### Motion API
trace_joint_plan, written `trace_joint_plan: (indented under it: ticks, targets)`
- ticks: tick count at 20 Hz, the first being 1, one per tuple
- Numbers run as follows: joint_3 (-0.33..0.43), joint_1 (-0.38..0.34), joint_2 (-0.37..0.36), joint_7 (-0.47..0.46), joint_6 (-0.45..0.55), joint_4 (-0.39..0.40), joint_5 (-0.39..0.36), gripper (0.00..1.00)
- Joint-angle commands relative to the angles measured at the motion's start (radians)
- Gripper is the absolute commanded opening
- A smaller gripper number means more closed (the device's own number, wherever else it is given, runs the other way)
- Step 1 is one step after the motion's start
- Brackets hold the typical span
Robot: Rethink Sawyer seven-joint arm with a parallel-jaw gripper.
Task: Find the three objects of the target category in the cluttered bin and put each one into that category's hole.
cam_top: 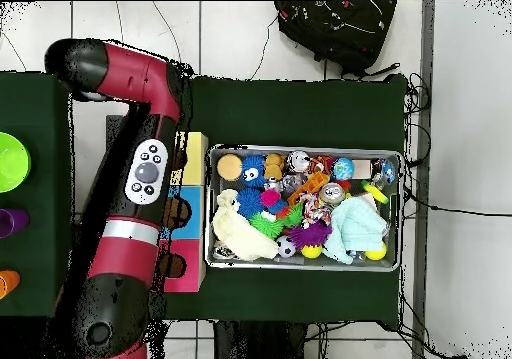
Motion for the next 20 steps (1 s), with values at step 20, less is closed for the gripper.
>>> trace_joint_plan:
  ticks: [20]
  targets:
    - [0.368, -0.007, -0.129, 0.117, 0.041, 0.201, -0.304, 1.0]
